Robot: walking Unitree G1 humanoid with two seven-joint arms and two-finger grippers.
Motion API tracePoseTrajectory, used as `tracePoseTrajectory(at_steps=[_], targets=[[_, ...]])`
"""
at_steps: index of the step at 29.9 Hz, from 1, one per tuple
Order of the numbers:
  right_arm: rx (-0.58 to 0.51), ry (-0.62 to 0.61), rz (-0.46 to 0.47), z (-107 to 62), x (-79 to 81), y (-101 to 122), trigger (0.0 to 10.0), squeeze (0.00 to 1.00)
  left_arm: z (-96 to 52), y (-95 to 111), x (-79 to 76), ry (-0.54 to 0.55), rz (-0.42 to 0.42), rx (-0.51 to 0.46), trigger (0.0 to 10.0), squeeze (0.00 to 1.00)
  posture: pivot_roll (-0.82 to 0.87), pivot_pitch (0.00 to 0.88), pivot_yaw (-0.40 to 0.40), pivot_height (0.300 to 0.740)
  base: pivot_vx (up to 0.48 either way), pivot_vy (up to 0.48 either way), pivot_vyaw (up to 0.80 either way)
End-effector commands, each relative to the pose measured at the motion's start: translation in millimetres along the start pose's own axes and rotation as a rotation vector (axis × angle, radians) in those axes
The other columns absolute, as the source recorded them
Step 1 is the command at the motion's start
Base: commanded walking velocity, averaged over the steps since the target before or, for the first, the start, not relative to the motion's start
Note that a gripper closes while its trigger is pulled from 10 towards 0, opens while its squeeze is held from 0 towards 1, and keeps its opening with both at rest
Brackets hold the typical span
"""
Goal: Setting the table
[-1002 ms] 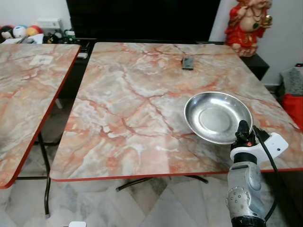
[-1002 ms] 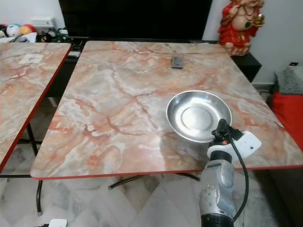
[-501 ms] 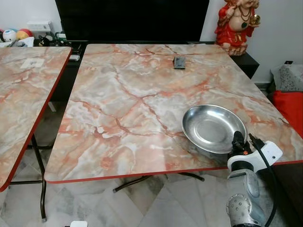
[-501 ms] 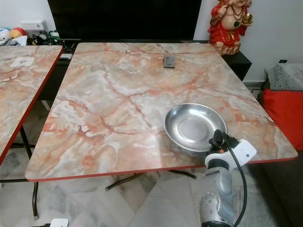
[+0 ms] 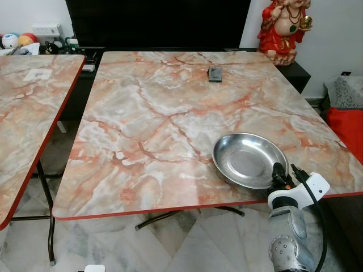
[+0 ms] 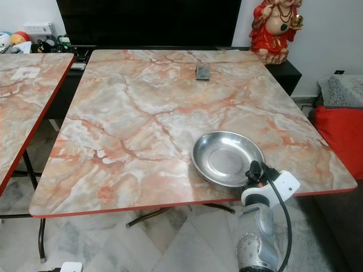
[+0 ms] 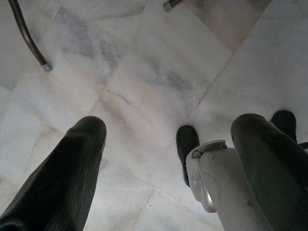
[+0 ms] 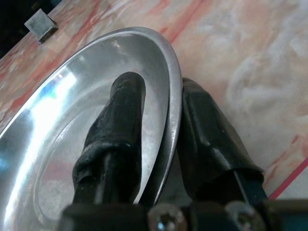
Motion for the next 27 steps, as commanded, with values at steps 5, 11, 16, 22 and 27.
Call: tracePoseTrajectory(at_steps=[5, 11, 16, 22, 27], targets=[[0.029, -0.001, -0.022, -2.0, -5.7, -4.7, 10.0, 0.00, -2.5, -10.4, -0.8, -0.008, 0.013, 0.042, 10.0, 0.00, 0.02, 0.126, -0.062, 0.740, 0.000, 0.000, 0.00], [0.047, -0.001, -0.031, -3.2, -6.5, -9.3, 10.0, 0.00, -2.3, -10.0, -1.9, -0.012, 0.016, 0.042, 10.0, 0.00, 0.02, 0.126, -0.062, 0.740, 0.000, 0.000, 0.00], [0.059, -0.002, -0.038, -4.1, -8.2, -12.0, 10.0, 0.00, -2.2, -9.7, -2.0, -0.013, 0.019, 0.042, 10.0, 0.00, 0.02, 0.127, -0.062, 0.740, 0.000, 0.000, 0.00], [0.088, -0.002, -0.052, -5.6, -10.7, -17.8, 10.0, 0.01, -2.0, -9.4, -2.1, -0.012, 0.021, 0.042, 10.0, 0.00, 0.03, 0.127, -0.063, 0.740, 0.000, 0.000, 0.00], [0.101, 0.000, -0.058, -6.3, -11.3, -20.6, 10.0, 0.19, -1.9, -9.3, -2.9, -0.014, 0.022, 0.042, 10.0, 0.00, 0.02, 0.126, -0.063, 0.740, 0.000, 0.000, 0.00]])
Point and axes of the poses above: a point about 5 cm out from each wrist's last joint towards the gripper, its own z axis pointing out of the wrist towards the gripper, its own y axis along the axis of the wrist's last joint, x = y × z, the point moved 1 cm from there along z, pointing out of the wrist towards the gripper, and after that the axes turned 1 degree about -z, right-handed, at the moved point
